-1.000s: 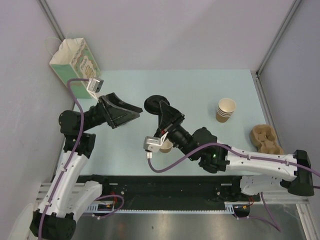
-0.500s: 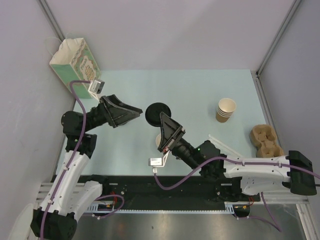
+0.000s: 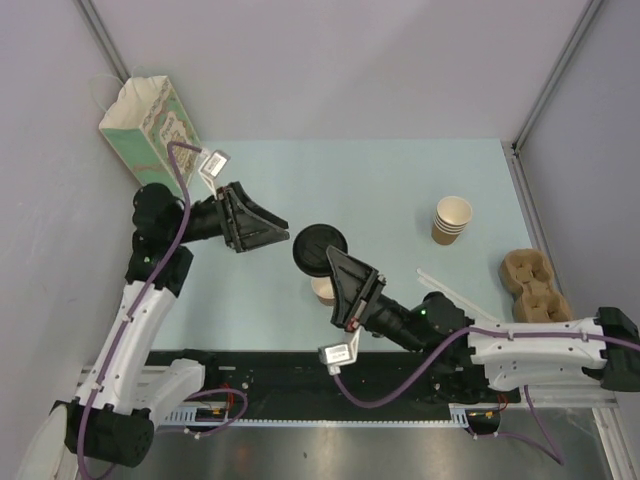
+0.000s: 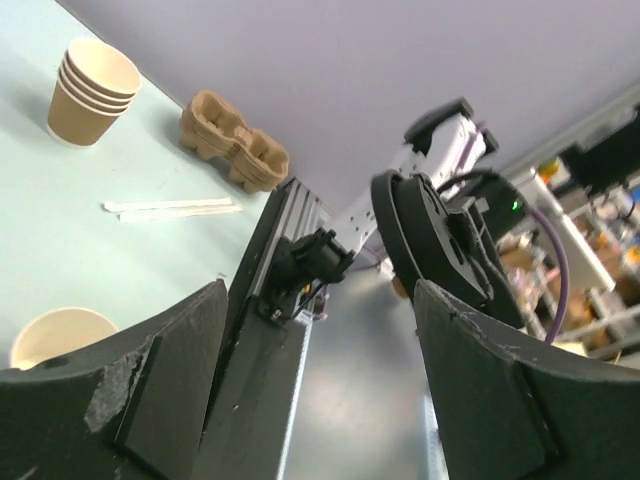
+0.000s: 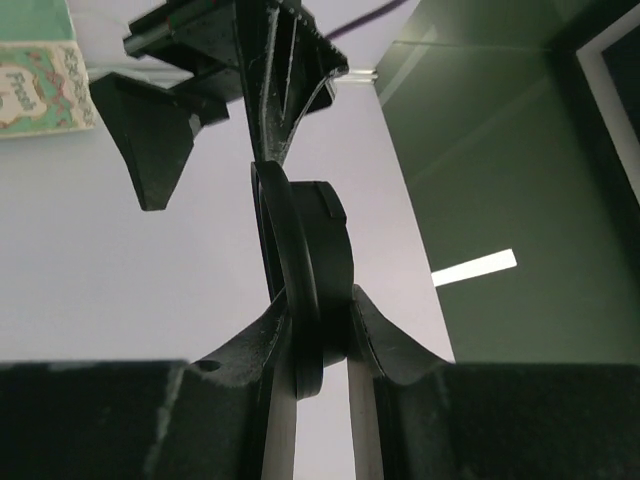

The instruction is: Pack the takeout coffee

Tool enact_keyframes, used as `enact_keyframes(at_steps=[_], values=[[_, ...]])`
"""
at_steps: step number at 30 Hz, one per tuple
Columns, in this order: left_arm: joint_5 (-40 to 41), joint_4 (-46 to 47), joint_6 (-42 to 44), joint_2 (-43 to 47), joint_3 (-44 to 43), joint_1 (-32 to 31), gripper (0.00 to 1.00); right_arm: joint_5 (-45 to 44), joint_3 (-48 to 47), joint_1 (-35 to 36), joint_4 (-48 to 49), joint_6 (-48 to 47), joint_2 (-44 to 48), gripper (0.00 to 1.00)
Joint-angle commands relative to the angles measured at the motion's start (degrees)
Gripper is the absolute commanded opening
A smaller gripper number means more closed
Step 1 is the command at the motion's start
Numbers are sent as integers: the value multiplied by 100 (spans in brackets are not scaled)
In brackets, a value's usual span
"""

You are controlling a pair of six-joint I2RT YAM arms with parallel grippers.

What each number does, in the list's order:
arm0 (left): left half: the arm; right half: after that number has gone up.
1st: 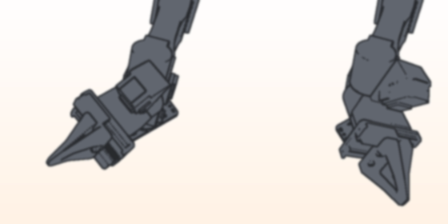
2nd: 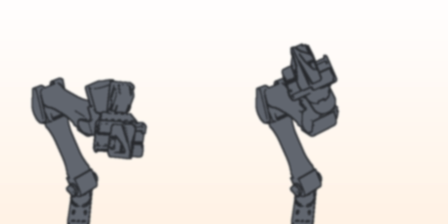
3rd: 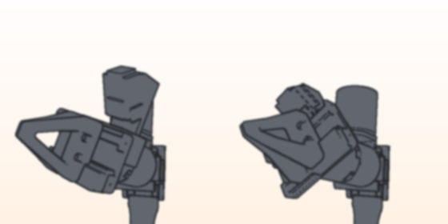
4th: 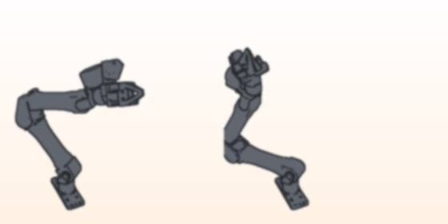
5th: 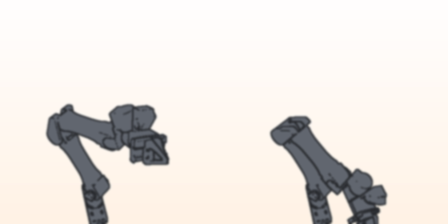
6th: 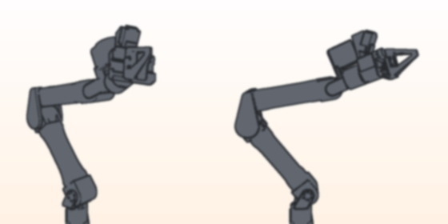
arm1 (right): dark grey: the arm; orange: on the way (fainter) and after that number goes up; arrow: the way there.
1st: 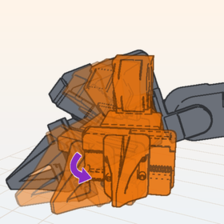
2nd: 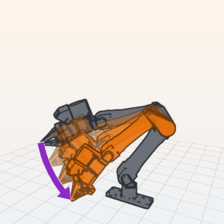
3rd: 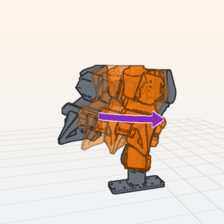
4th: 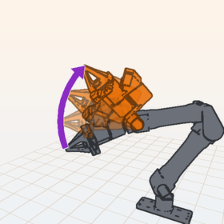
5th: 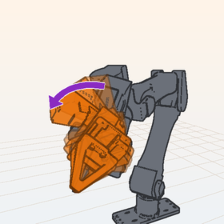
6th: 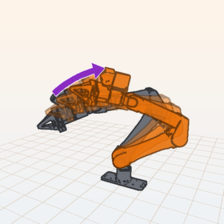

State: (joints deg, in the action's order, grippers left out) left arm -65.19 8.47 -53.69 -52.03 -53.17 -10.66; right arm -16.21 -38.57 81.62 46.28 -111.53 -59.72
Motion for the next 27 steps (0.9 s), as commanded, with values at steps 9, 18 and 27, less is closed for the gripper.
enact_keyframes(at_steps=[9,18,27], values=[[-1638,-2306,2328,-343,-1170,-94,86,1251,271,416,-2844,299,1666,0],[-1207,-2483,2170,-159,-449,-1131,86,1936,271,451,-3256,157,1727,0],[-1172,-2596,2187,-220,-133,-1816,84,2262,262,556,-3626,228,1745,3]])
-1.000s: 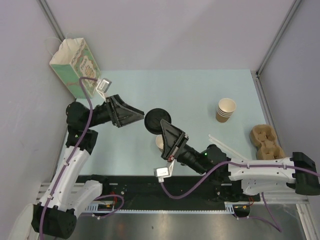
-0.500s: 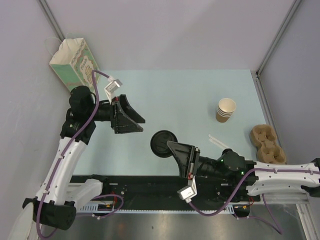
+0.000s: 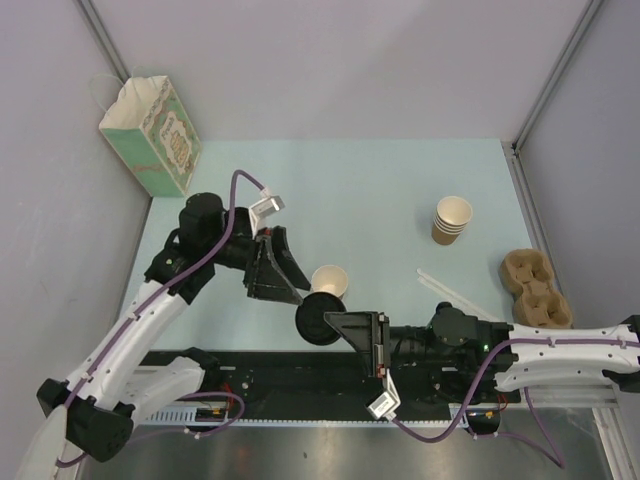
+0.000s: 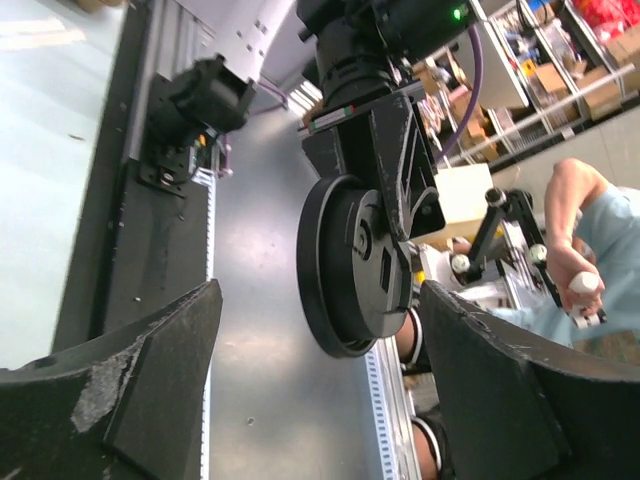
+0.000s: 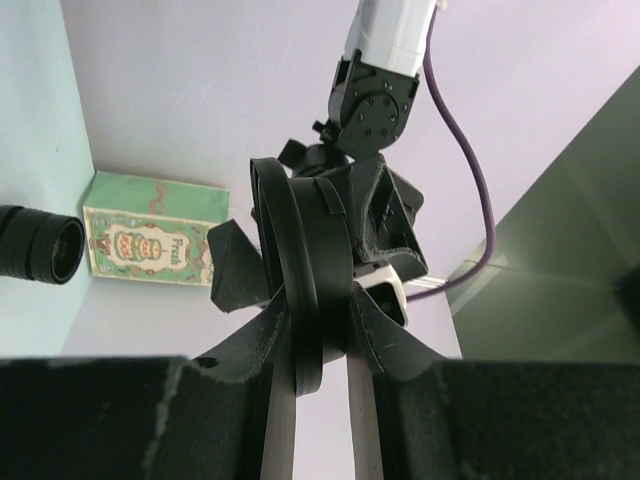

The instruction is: Pack the takeout coffee

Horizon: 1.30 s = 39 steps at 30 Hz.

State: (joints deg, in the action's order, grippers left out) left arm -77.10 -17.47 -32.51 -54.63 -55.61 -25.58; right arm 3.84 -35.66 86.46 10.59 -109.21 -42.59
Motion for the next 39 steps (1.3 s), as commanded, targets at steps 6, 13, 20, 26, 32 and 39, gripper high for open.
enact_keyframes(at_steps=[6,13,20,26,32,39], values=[[-156,-159,219,-135,165,-921,76,390,-20,100,-92,66,-39,3],[-218,-248,351,-337,130,-1291,62,601,-20,144,-356,75,23,4],[-314,-169,298,-522,77,-1546,45,522,-20,144,-277,5,-48,5],[-402,-28,167,-540,156,-1590,23,355,-20,152,-286,5,-22,22],[-595,289,-80,-627,60,-1292,2,-146,-20,47,-207,-127,31,38],[-657,24,184,-882,-801,-563,0,-383,-161,-489,-40,-57,189,72]])
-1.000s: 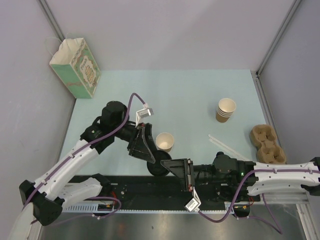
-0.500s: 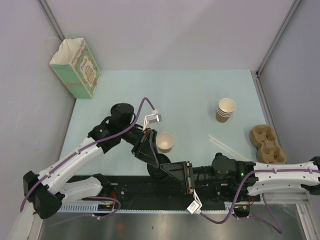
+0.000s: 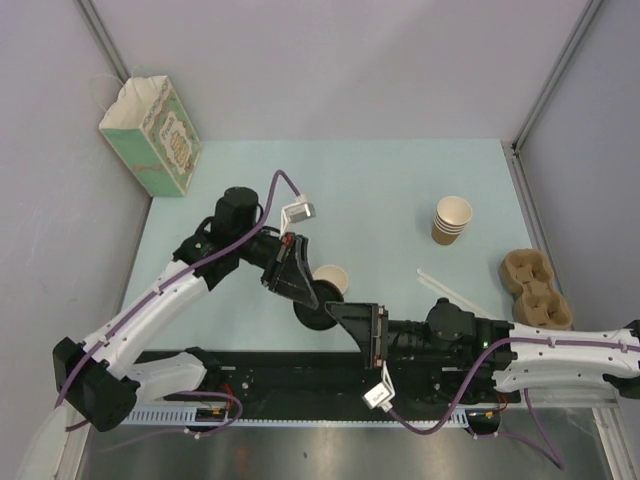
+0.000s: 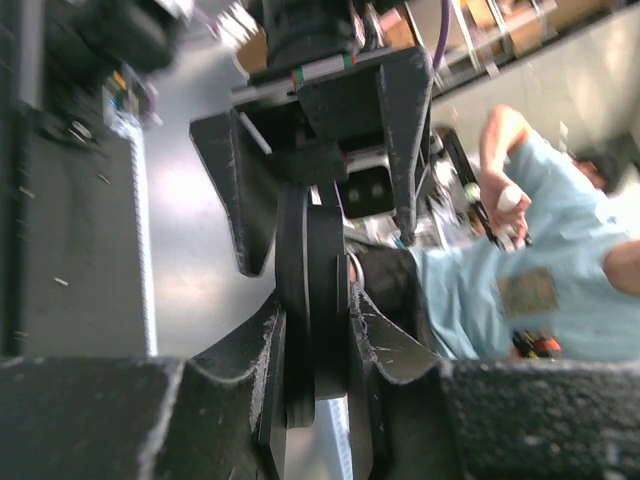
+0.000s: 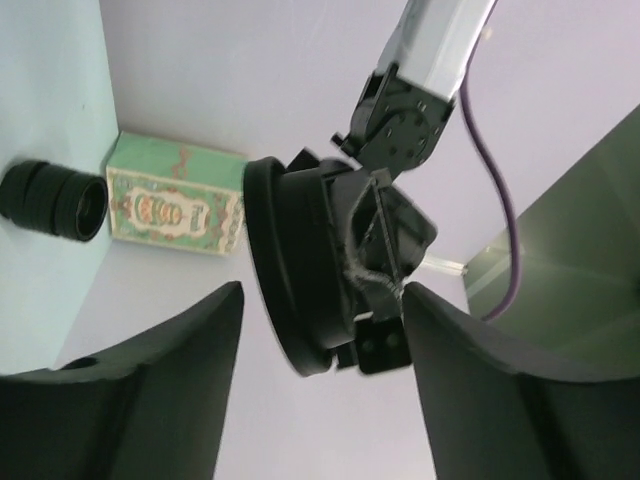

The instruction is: Pack the takeout coffee

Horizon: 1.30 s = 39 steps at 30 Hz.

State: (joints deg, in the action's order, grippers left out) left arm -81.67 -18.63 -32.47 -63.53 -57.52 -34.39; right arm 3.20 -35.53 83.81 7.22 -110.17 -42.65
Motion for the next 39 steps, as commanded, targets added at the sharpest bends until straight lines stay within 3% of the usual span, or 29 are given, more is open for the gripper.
enact_keyframes(at_steps=[1,3,5,7,10,11,13,14,17,21,25,27,28,32,39], values=[[-183,193,145,7,-768,493,0,-494,-200,-286,315,231,292,80],[-130,455,13,33,-919,713,0,-732,-226,-479,358,478,380,86],[115,710,-153,86,-1068,1065,0,-925,-226,-733,647,1188,451,100],[561,1237,-452,209,-1086,1346,0,-1434,-261,-840,894,1768,434,100],[1291,1660,-690,472,-1025,1619,0,-2383,-1129,-989,9,3199,83,99],[1903,1783,-839,542,-1007,1655,0,-2560,-1741,-1085,-471,4065,-258,100],[2460,1846,-989,735,-963,1734,0,-2746,-2298,-1620,-922,4860,-602,97],[3002,1846,-1016,797,-963,1743,0,-2729,-2884,-1831,-1447,5761,-734,95],[4328,2089,-955,1175,-814,1743,0,-1766,-3792,-2955,-2729,7190,-1350,93],[5850,2635,-1033,1773,-174,1743,3,-385,-5021,-4090,-3647,9296,-2227,93],[6646,2988,-1227,2081,565,1743,3,1855,-6166,-5477,-4518,11238,-3324,92],[6865,2936,-1227,2038,680,1743,3,2973,-6230,-5839,-4249,11997,-3591,90],[6936,2927,-1253,2020,715,1743,3,3132,-6073,-5954,-4003,12619,-3688,89],[7305,2997,-1420,1941,979,1743,4,3395,-6185,-5947,-3238,13519,-4153,79],[7402,3173,-1534,1783,1331,1752,4,2845,-6432,-4964,-2946,13566,-4409,68]])
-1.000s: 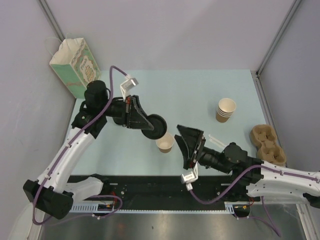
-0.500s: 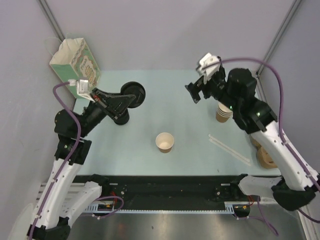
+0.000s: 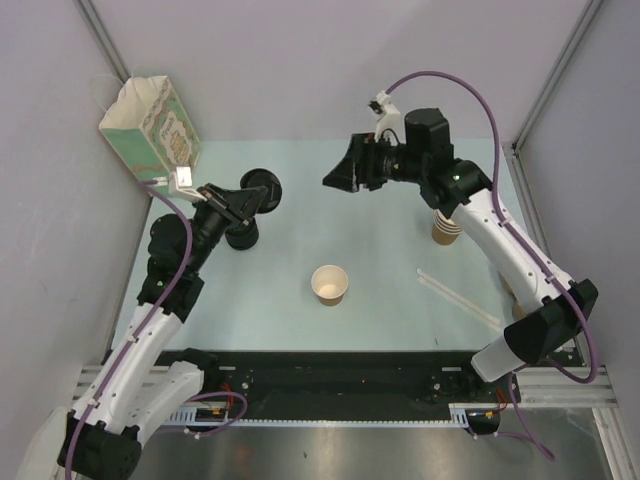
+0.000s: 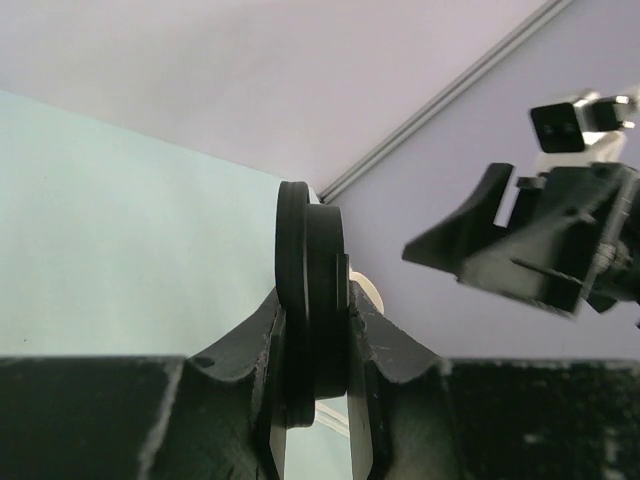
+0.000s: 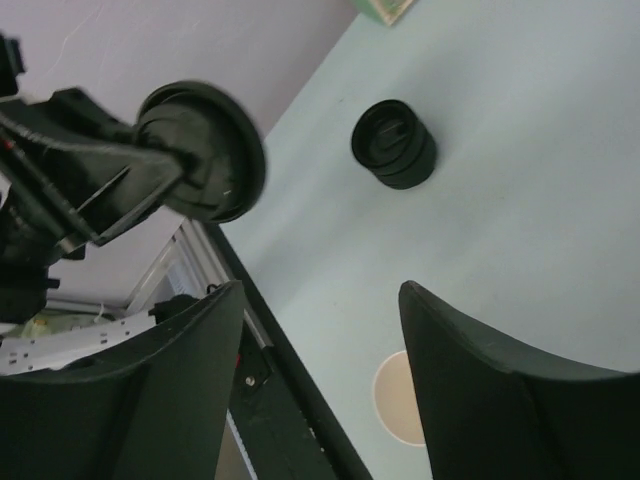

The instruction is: Pack the takeout coffee

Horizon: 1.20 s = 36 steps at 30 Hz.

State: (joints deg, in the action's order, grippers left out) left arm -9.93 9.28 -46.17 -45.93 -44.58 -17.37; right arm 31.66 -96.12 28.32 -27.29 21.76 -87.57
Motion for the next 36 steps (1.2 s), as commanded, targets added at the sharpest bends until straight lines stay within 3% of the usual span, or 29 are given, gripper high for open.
enact_keyframes(at_steps=[1,7,15,36], values=[[229,408,-173,14,54,49,4,-150,-347,692,523,373,65,62],[282,452,-182,-12,107,58,2,-213,-531,868,777,1119,-436,57],[176,373,-190,23,160,58,2,-336,-882,1150,804,1304,-832,47],[44,487,-260,84,362,58,2,-556,-953,1282,734,1507,-1263,40]])
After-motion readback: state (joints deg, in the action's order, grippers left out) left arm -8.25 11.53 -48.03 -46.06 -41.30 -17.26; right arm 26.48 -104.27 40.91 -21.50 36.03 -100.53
